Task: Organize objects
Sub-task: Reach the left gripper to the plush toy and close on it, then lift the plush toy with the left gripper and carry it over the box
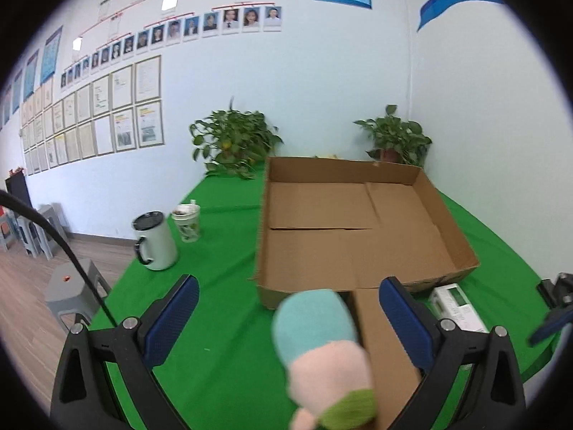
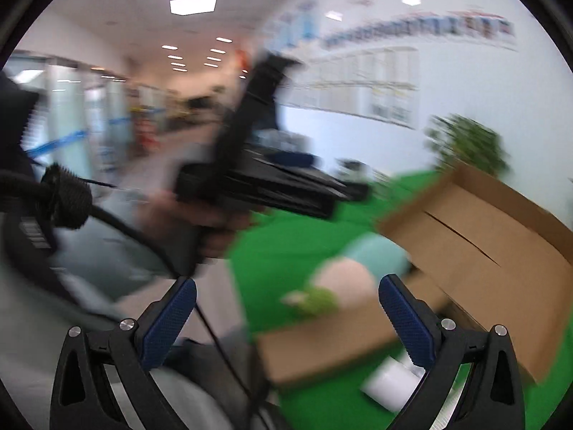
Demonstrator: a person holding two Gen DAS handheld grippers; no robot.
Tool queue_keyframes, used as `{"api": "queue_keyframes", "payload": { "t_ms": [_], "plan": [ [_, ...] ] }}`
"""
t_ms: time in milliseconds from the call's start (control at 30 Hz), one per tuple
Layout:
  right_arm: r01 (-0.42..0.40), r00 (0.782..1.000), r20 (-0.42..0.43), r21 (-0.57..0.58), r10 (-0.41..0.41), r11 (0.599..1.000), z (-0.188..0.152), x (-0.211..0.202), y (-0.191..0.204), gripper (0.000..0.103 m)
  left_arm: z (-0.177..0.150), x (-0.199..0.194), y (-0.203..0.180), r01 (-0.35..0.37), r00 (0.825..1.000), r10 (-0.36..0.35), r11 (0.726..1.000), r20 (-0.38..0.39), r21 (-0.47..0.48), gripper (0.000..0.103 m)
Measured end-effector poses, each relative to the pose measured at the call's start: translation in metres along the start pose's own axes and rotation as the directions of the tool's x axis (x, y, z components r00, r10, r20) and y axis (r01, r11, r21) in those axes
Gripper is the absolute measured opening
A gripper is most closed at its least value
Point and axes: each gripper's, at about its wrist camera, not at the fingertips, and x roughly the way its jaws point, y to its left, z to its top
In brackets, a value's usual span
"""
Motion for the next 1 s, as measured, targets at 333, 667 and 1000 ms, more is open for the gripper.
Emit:
{"api": "queue_keyframes", "payload": {
  "t_ms": [333, 667, 1000],
  "plan": [
    [0.180, 0.976, -0.172, 0.311, -0.131, 0.933, -0.036, 0.069, -0.086, 0.103, -0.073, 0.118, 0.019, 0.292, 0.839, -0.404, 0.899, -0.363, -0.327, 0.100],
    [0.401, 0.896, -0.286, 0.198, -0.338, 0.894, -0.034, 0.081, -0.119, 0.103, -0.092, 0.122, 0.000, 0.337, 0.808, -0.455, 0.878, -0.375, -0.339, 0.075],
    [0.221, 0.962, -0.206, 0.206, -0.179, 0.953, 0.013, 0.159, -0.124, 0.103, -0.098, 0.081, 0.056, 0.254, 0.865, -0.349, 0.924, -0.359, -0.287, 0.070]
  ]
}}
